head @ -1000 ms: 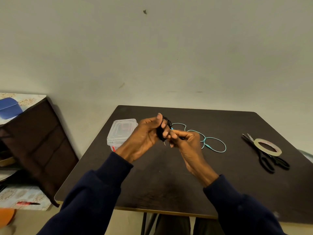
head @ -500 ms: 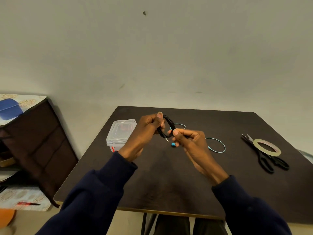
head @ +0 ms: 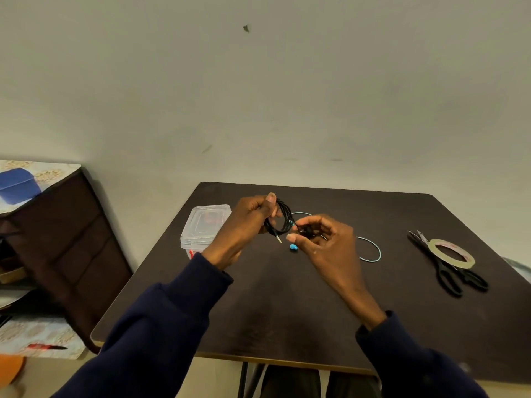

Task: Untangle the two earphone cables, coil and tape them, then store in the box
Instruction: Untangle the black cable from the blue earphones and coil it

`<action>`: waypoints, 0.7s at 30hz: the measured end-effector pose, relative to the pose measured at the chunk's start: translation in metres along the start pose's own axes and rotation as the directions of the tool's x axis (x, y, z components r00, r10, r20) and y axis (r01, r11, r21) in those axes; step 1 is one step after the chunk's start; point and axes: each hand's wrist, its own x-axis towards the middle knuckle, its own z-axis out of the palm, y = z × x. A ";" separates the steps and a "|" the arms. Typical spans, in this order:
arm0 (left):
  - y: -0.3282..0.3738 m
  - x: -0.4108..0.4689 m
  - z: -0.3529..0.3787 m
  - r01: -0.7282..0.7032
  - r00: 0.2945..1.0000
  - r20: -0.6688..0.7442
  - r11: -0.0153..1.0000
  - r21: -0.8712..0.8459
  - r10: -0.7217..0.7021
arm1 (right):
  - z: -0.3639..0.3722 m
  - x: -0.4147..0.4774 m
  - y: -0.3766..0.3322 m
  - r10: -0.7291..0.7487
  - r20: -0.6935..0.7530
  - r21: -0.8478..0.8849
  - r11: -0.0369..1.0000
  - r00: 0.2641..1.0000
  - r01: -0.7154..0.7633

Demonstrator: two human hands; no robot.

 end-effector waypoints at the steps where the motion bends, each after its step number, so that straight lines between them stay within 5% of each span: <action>1: 0.000 0.000 0.001 -0.010 1.000 -0.001 1.000 0.021 0.010 | 0.000 0.000 -0.001 -0.003 0.018 -0.028 1.000 1.000 0.004; 16: 0.001 -0.005 0.014 -0.074 0.995 0.068 0.992 0.104 0.067 | 0.009 0.002 -0.011 -0.309 -0.033 -0.352 0.894 0.951 0.278; 21: 0.004 -0.008 0.014 -0.004 0.995 0.098 1.000 -0.027 0.007 | 0.009 -0.001 -0.006 -0.482 0.016 -0.558 0.723 0.876 0.408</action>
